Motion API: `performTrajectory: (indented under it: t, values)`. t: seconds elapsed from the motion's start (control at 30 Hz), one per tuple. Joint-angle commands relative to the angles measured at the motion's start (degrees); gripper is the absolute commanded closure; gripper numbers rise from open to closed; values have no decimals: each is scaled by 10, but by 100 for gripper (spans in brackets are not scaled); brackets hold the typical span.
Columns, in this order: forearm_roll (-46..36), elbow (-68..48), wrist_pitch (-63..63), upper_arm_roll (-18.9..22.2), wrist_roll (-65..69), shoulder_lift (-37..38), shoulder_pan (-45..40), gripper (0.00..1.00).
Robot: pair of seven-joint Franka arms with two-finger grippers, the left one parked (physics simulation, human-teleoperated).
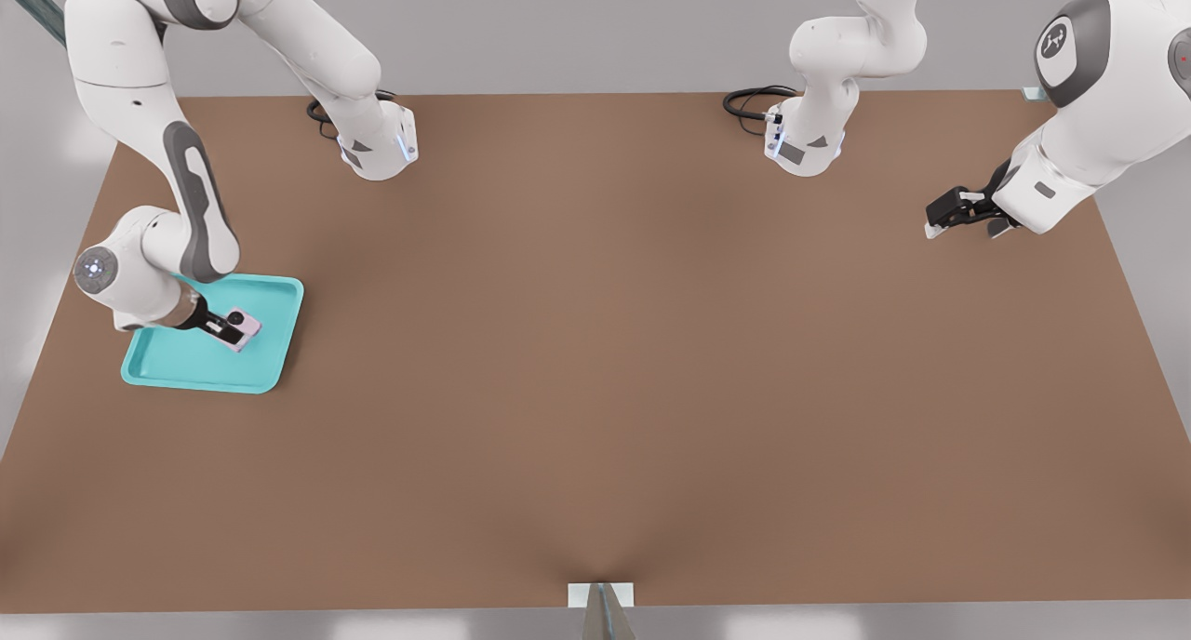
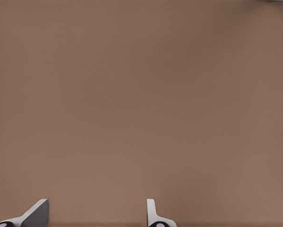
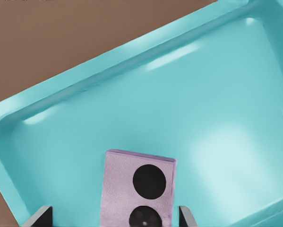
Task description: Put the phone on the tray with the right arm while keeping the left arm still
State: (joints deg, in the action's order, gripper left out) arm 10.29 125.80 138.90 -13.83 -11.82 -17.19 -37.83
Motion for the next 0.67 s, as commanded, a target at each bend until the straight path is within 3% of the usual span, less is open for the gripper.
performTrajectory:
  t: [0.0,0.07,0.13,0.2,0.23,0.27,0.3,0.37,0.43,0.63]
  values:
    - [0,-21,-6,-8,327,6,0,0]
    - [-2,-113,-104,-56,321,34,0,0]
    - [-4,-292,-281,-142,251,31,21,0]
    - [-9,-348,-336,-216,212,44,21,0]
    - [-22,-350,-373,-125,171,89,130,0]
    - [-34,-364,-415,59,112,127,332,0]
    - [-73,-423,-487,165,102,121,444,0]
    - [-70,-462,-500,165,109,95,440,0]
    - [-74,-463,-501,132,109,97,407,0]
    - [-73,-455,-510,130,127,101,402,0]
